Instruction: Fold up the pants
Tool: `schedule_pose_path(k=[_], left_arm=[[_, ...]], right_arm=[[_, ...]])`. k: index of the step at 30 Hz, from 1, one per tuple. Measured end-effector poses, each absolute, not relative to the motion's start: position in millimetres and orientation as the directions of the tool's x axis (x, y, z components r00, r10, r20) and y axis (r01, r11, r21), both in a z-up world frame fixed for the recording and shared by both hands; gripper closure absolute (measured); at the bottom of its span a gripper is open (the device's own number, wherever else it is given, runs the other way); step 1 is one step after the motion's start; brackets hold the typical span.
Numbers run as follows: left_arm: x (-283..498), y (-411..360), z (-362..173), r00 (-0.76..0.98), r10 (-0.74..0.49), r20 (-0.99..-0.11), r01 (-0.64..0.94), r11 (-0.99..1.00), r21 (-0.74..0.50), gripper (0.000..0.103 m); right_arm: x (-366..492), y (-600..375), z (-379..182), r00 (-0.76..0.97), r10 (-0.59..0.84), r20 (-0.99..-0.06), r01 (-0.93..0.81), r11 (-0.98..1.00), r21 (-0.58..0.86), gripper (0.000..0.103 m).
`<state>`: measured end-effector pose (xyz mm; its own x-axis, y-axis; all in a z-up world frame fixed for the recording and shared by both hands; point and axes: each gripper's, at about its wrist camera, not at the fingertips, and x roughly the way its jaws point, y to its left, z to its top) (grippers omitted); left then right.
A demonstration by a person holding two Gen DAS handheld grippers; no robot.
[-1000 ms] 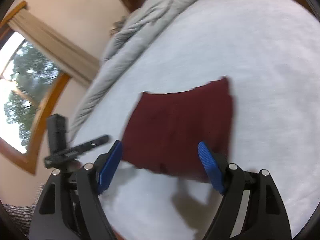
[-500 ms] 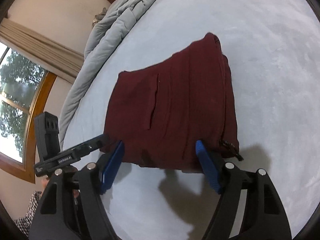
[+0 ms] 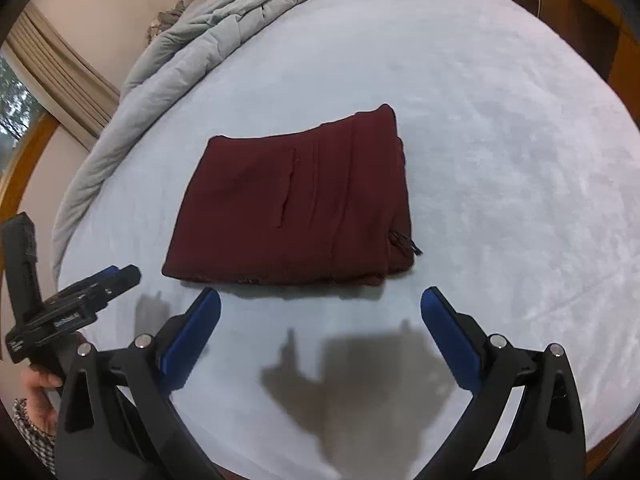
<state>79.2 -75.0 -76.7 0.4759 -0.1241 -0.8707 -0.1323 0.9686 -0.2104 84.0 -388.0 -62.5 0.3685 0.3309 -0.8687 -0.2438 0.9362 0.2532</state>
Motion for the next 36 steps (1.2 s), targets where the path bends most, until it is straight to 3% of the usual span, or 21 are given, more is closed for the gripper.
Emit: schedule_pose_path(k=[14, 36], left_arm=[[36.9, -81.1, -53.0, 0.498, -0.082, -0.863, -0.124, 0.979, -0.164, 0.007], [2.7, -102.9, -13.1, 0.549, -0.029, -0.835, -0.099, 0.990, -0.099, 0.006]], right_arm=[[48.1, -395.4, -50.4, 0.382, 0.221, -0.897, -0.182, 0.970, 0.162, 0.003], [25.0, -383.4, -28.6, 0.408, 0.208, -0.889, -0.216, 0.968, 0.127, 0.003]])
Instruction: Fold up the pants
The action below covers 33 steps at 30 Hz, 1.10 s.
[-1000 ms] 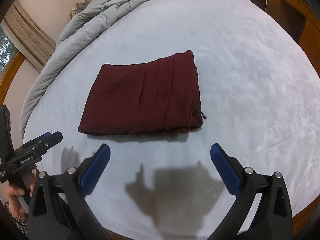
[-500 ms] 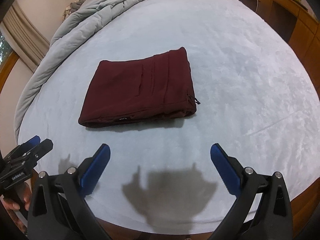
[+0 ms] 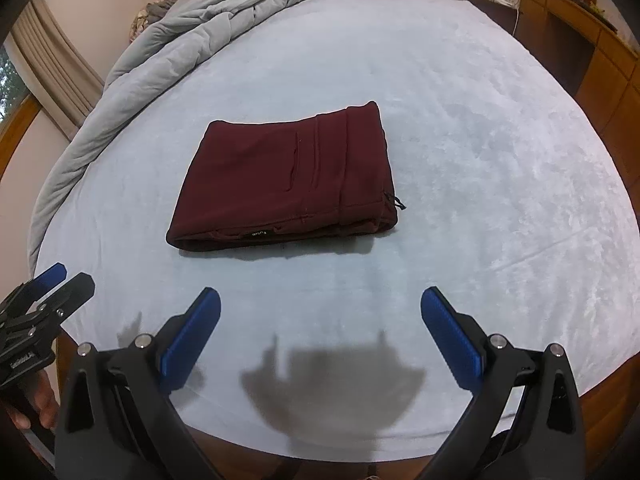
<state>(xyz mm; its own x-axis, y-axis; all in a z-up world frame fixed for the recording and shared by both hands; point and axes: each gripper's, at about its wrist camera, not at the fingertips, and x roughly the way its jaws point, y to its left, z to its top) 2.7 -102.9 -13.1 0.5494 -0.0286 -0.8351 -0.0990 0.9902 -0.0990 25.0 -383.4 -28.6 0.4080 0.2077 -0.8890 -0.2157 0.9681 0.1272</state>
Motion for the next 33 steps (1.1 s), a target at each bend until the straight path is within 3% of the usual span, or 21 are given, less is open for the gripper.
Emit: schedule_pose_path(k=[33], left_arm=[[-1.2, -108.1, -11.6, 0.544, 0.008, -0.839, -0.117, 0.991, -0.067, 0.004]], right_arm=[[30.7, -373.0, -31.4, 0.418, 0.138, -0.898, -0.218, 0.975, 0.049, 0.003]])
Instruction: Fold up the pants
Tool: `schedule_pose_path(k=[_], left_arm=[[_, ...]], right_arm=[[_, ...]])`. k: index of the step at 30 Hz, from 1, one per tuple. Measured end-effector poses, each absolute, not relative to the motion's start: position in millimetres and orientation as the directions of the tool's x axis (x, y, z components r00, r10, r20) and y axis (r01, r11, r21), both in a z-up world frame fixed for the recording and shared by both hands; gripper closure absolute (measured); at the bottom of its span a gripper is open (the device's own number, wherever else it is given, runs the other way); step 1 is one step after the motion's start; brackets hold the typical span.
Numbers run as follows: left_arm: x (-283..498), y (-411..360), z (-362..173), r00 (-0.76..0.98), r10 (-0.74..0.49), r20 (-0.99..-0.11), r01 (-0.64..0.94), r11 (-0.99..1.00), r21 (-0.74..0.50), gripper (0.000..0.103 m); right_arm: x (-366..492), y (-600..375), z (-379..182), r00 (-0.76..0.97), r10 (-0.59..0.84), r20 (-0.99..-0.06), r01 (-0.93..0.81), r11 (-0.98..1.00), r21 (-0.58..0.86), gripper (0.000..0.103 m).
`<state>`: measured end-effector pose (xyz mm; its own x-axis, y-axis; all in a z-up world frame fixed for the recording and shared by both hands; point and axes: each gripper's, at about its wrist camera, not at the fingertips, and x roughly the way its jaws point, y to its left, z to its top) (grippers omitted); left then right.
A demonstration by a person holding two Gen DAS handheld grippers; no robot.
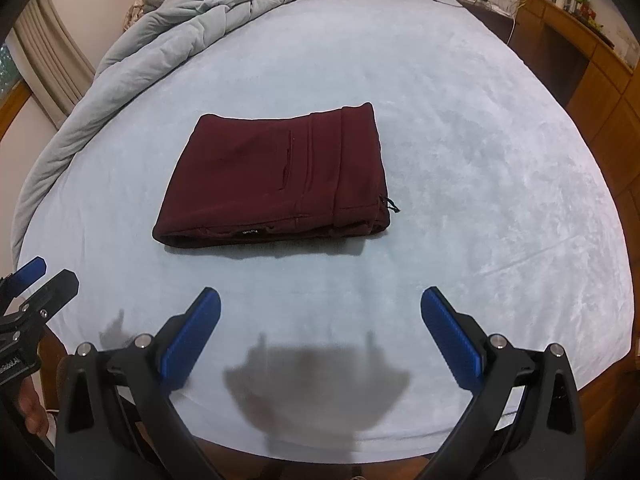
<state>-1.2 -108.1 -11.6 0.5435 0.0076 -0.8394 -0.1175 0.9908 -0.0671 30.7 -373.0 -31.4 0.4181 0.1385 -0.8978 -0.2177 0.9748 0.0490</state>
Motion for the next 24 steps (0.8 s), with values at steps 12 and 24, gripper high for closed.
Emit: schedule_pose_path(k=[12, 24], left_arm=[[-3.3, -113.9, -10.8, 0.553, 0.019, -0.833, -0.109, 0.993, -0.050, 0.004], [-5.8, -116.1, -7.0, 0.556, 0.024, -0.831, -0.106, 0.993, -0.042, 0.004]], right_arm=[[32.9, -373.4, -40.2, 0.395, 0.136, -0.909, -0.206, 0.977, 0.057, 0.003], [32.5, -376.8, -34.3, 0.407, 0.146, -0.902, -0.174, 0.981, 0.080, 0.003]])
